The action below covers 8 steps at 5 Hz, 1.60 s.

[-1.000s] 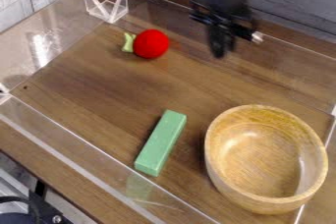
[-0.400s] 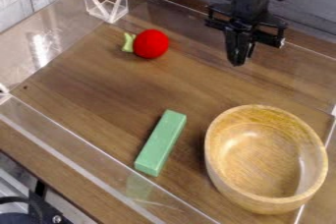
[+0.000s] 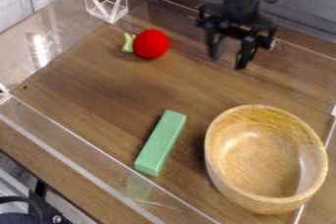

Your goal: Move the red object to the right side of the table

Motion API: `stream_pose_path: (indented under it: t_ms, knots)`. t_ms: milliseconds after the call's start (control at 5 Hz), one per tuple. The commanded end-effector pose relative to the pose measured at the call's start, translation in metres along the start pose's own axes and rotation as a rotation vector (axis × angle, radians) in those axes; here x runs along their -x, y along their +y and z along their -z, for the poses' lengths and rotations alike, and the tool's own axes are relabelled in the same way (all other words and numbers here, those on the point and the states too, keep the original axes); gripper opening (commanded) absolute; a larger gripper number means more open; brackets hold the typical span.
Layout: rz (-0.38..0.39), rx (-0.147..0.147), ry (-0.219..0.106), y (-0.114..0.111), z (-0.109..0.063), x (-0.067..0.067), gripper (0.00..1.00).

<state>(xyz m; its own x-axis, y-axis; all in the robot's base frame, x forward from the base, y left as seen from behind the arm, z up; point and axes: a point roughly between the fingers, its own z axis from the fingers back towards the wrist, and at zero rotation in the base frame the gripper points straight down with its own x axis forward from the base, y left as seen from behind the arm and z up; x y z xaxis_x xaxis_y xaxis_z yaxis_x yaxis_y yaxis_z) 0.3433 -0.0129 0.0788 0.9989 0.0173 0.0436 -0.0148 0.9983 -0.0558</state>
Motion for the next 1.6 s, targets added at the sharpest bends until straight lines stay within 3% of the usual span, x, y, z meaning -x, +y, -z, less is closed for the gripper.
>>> stream_pose_path:
  t_ms: [0,200,600,1000,1400]
  knots:
    - [-0.021,-0.022,-0.106,0.024,-0.034,-0.010,0.00]
    - [-0.049,-0.045,-0.120,0.060,-0.038,-0.011,1.00]
    - [-0.011,-0.056,-0.122,0.085,-0.030,-0.024,1.00]
    - [0.061,-0.058,-0.094,0.109,-0.011,-0.033,1.00]
    - [-0.032,-0.056,-0.071,0.149,0.007,-0.035,1.00]
